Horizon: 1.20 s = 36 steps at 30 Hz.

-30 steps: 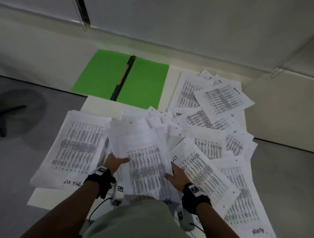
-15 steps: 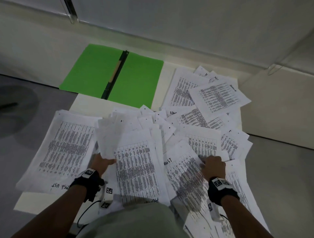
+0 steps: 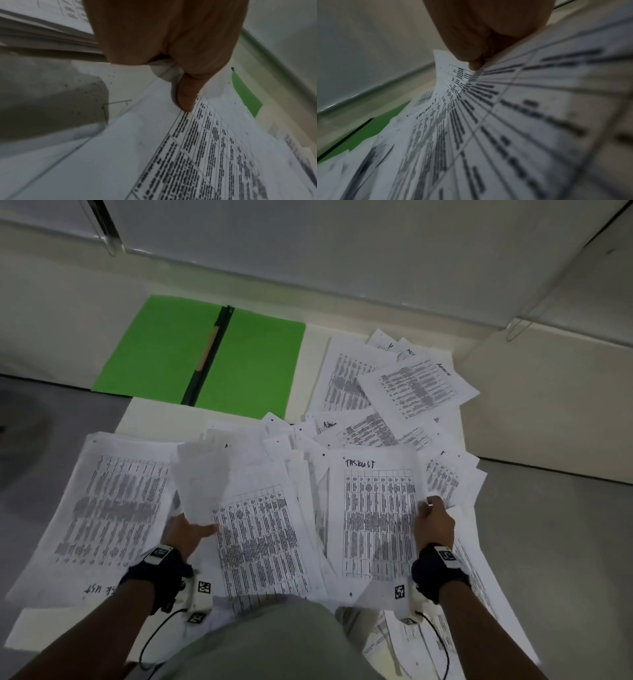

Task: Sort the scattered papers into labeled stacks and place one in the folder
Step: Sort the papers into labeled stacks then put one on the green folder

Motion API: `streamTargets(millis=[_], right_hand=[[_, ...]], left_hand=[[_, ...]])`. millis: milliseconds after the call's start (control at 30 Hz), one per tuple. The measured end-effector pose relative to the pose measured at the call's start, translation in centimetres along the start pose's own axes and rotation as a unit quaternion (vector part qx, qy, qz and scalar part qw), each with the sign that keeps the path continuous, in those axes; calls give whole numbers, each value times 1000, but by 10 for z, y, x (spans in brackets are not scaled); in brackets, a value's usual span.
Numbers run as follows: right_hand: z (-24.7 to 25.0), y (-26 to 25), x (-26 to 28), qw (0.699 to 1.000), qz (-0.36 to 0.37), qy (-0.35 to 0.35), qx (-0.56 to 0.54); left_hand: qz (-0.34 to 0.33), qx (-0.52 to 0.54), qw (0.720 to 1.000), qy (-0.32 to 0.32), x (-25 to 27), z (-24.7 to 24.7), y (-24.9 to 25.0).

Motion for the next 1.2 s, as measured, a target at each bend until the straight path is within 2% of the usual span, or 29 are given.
streamTargets(millis=[133,300,333,467,567,700,733,867,933,1033,1100,1200], right_hand=[[24,55,1,998,-64,9,26],[47,142,4,991,-100,25,90],[49,153,6,989,-113,15,97],[46,189,15,976,-113,-110,149],[49,193,25,977,-104,-122,143],[49,194,41,993,-95,-40,55],[47,193,45,995,-91,-40,22],[30,187,67,986,-112,-123,-20],[25,187,71,984,-115,-138,-14],[27,182,65,981,-104,-150,-62],[35,173,64,966,-102,-155,-179],[42,151,70,901,-119,-138,-394]], left_hand=[[-7,95,995,1,-11,2,-2],[-32,47,998,6,-8,-4,-4],[-28,26,999,8,-9,-6,-8],[-15,-79,997,4,-4,-16,-20],[-44,-113,992,23,21,-27,-5],[-54,-96,994,17,29,-34,-11],[-52,-98,994,18,28,-35,-12],[-59,-123,991,10,31,-34,-15],[-61,-132,989,6,33,-35,-15],[-65,-125,990,8,40,-35,-11],[-80,-127,989,11,40,-33,-9],[-100,-126,987,21,42,-30,-6]])
Point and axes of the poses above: each hand's wrist, its own x-axis away from the middle knuckle, its own z-axis out of the back of the hand, y = z × x, the point moved 1 cm from there along -x, towards the middle knuckle, and after that the axes turned 2 degrees about x, right-handed, at the moved point
